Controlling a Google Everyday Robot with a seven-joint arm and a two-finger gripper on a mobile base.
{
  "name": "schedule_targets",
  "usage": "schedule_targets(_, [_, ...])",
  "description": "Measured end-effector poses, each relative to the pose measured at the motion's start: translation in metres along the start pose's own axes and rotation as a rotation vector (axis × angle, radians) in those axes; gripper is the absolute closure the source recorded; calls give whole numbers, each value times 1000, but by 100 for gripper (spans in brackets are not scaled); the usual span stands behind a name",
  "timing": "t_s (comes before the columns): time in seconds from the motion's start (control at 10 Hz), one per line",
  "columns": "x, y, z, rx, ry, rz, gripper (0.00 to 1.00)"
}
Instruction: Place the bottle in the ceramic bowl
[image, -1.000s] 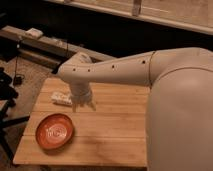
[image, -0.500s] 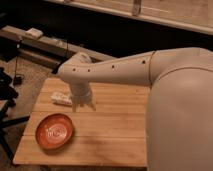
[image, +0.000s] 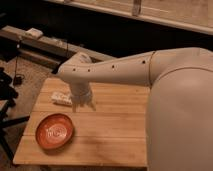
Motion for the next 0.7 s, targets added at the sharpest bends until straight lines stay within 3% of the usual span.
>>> schedule_targets(0.3, [-2,0,0,-7,2,-12,35])
schedule_targets(0.7, [-45,23,11,-87,-5,-222,35])
